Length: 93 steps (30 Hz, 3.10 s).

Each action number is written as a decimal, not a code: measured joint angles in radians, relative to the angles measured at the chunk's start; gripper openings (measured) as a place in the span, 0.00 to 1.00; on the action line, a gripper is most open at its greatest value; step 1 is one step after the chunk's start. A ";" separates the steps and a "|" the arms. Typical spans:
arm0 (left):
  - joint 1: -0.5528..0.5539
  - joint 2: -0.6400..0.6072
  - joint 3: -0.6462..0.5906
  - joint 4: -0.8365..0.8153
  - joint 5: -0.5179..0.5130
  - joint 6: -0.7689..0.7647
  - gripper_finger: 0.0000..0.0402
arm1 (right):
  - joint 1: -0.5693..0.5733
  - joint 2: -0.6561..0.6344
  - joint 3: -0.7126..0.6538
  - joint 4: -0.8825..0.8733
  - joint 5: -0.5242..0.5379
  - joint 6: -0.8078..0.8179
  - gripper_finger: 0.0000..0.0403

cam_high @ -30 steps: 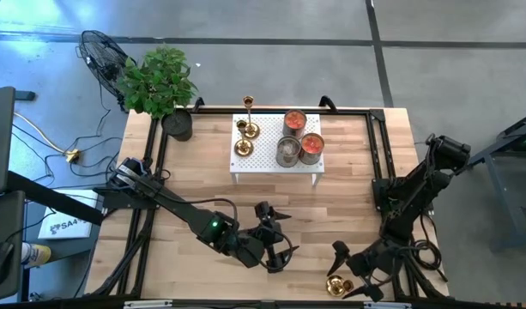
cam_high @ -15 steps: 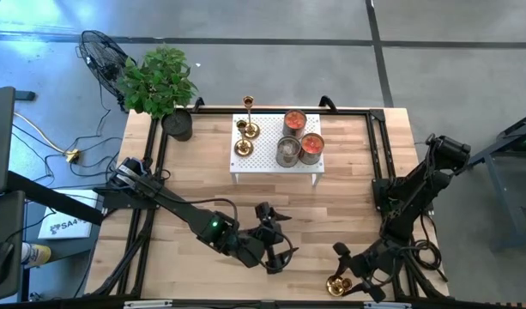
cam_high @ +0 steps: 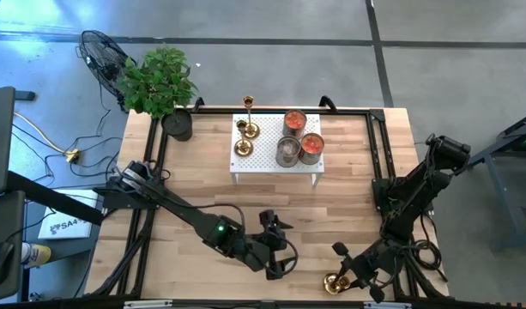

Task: Pick & Place candle stick holders
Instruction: Put the gold holder on the shelf

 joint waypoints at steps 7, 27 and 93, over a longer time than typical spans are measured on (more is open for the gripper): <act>0.000 0.042 -0.002 0.025 0.048 0.000 0.99 | -0.015 -0.035 0.010 -0.011 -0.011 -0.046 0.22; 0.073 0.087 -0.002 0.336 0.265 0.008 0.99 | -0.079 -0.073 0.230 -0.264 -0.097 -0.335 0.22; 0.068 0.173 -0.001 0.451 0.304 0.334 0.05 | -0.347 -0.073 0.274 -0.261 -0.230 -0.569 0.22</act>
